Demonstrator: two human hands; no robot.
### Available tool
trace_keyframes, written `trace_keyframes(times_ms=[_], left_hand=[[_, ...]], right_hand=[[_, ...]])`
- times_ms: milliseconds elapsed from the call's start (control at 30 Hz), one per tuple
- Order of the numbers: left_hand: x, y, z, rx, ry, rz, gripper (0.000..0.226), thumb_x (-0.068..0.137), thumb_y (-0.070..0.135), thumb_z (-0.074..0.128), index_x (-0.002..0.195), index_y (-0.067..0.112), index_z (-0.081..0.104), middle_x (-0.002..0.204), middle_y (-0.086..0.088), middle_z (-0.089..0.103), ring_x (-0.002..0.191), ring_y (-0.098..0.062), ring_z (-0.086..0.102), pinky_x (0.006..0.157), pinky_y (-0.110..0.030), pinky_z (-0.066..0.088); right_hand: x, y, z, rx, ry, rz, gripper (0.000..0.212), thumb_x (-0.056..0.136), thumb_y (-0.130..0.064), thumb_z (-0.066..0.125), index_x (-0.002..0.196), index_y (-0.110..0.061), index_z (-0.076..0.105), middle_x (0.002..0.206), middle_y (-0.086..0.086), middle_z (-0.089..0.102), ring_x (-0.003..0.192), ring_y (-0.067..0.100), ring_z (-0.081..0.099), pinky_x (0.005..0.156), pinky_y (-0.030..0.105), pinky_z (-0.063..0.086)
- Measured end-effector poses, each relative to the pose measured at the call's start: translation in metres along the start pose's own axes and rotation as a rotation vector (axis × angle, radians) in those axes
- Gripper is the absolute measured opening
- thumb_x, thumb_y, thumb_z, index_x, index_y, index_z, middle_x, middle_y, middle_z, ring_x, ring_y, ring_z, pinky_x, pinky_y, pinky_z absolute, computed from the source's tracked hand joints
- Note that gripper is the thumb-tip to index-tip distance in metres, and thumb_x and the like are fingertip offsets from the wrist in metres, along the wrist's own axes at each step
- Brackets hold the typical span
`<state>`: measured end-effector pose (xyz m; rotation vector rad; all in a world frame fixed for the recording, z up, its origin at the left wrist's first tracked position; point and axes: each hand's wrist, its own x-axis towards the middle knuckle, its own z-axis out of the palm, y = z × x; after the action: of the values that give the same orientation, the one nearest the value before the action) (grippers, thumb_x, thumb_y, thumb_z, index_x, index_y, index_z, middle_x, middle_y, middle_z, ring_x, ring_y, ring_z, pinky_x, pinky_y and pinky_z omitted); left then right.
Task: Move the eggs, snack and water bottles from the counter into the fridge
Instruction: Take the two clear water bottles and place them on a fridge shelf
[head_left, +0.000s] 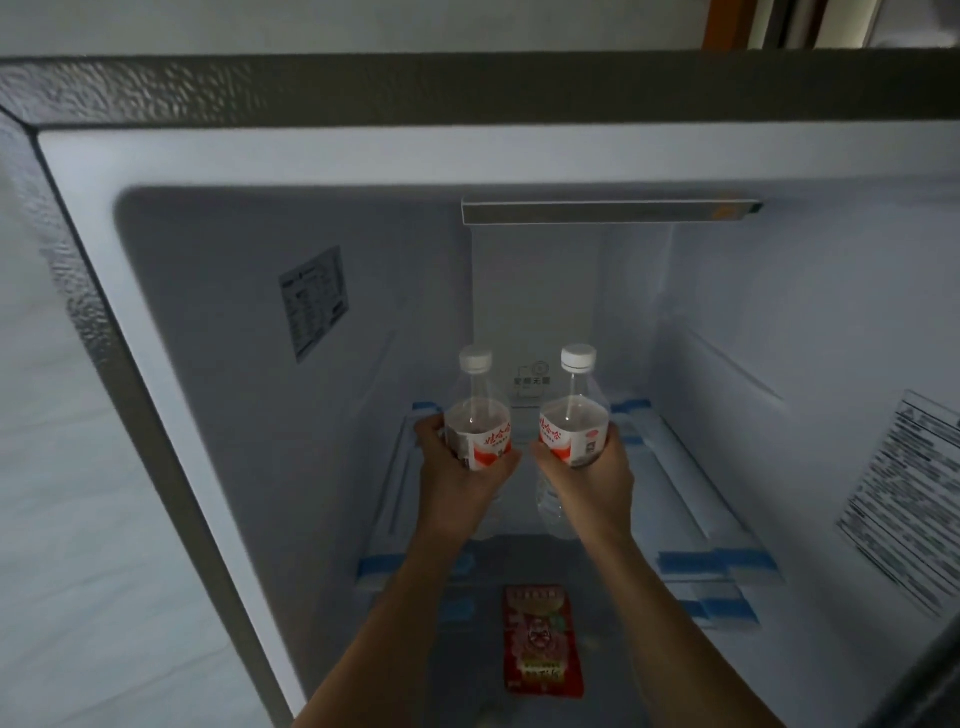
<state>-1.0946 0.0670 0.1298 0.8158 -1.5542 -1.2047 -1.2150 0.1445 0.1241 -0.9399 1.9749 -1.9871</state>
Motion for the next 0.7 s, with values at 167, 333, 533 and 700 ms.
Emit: trace_keyframes(times_ms=[167,333,533,700], left_hand=[[0.005,-0.001,-0.002,0.039,-0.009,0.028,0.064,0.072,0.014,0.085,0.112,0.038,0.041,0.110,0.016,0.060,0.096,0.004,0.063,0.082,-0.024,0.057],[-0.011,-0.022,-0.009,0.270,0.019,0.047,0.067,0.061,0.022,0.092,0.113,0.042,0.054,0.112,0.020,0.065,0.106,-0.004,0.063,0.085,-0.026,0.055],[-0.013,-0.038,-0.009,0.433,-0.010,-0.037,0.073,0.065,0.034,0.089,0.128,0.028,0.052,0.122,0.008,0.062,0.111,-0.015,0.062,0.088,-0.032,0.054],[0.010,-0.040,-0.009,0.417,-0.023,-0.067,0.073,0.071,0.028,0.087,0.131,0.023,0.047,0.129,0.003,0.062,0.112,-0.016,0.060,0.085,-0.026,0.046]], right_hand=[[0.006,0.004,-0.004,-0.039,-0.117,-0.002,0.062,0.073,-0.024,0.086,0.118,-0.036,0.046,0.098,-0.023,0.062,0.085,-0.009,0.061,0.065,0.009,0.045],[-0.003,0.029,-0.035,-0.302,-0.305,-0.068,0.083,0.067,-0.027,0.091,0.133,-0.038,0.041,0.113,-0.028,0.056,0.099,-0.010,0.055,0.076,0.007,0.044],[-0.007,0.049,-0.032,-0.600,-0.235,-0.084,0.066,0.069,-0.055,0.083,0.122,-0.024,0.058,0.117,-0.003,0.069,0.102,0.018,0.068,0.087,0.030,0.054],[0.018,0.045,-0.011,-0.622,-0.262,-0.078,0.068,0.072,-0.051,0.083,0.126,-0.020,0.056,0.123,0.000,0.069,0.106,0.021,0.068,0.084,0.026,0.051]])
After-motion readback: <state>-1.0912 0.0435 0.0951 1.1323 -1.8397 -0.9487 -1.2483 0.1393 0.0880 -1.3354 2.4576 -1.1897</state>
